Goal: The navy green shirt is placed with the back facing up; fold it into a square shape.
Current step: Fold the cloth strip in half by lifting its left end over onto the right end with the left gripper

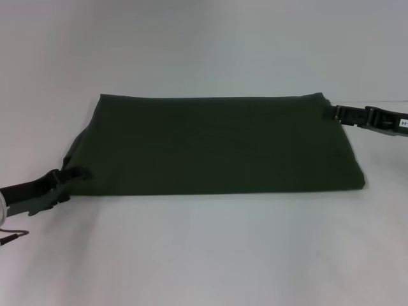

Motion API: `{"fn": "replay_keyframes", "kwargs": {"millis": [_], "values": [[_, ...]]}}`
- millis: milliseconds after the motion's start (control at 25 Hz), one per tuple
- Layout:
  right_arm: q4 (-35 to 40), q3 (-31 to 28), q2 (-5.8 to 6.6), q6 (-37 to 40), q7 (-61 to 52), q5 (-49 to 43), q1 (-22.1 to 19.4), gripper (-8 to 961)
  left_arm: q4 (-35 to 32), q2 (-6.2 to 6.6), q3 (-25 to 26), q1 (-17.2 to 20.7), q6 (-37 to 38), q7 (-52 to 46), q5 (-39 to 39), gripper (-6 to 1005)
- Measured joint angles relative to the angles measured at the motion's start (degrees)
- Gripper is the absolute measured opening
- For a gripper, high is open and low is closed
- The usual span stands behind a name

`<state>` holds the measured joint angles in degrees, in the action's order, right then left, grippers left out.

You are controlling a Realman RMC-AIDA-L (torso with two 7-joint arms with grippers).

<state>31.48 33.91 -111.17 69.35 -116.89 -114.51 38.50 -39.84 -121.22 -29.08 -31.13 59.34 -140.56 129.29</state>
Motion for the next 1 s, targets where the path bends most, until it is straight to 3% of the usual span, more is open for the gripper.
{"fn": "replay_keyframes", "kwargs": {"millis": [1000], "values": [[0.21, -0.43, 0.0, -0.16, -0.27, 0.36, 0.0, 775, 2.42, 0.34, -0.38, -2.23, -6.59, 1.14, 1.41, 831]]}}
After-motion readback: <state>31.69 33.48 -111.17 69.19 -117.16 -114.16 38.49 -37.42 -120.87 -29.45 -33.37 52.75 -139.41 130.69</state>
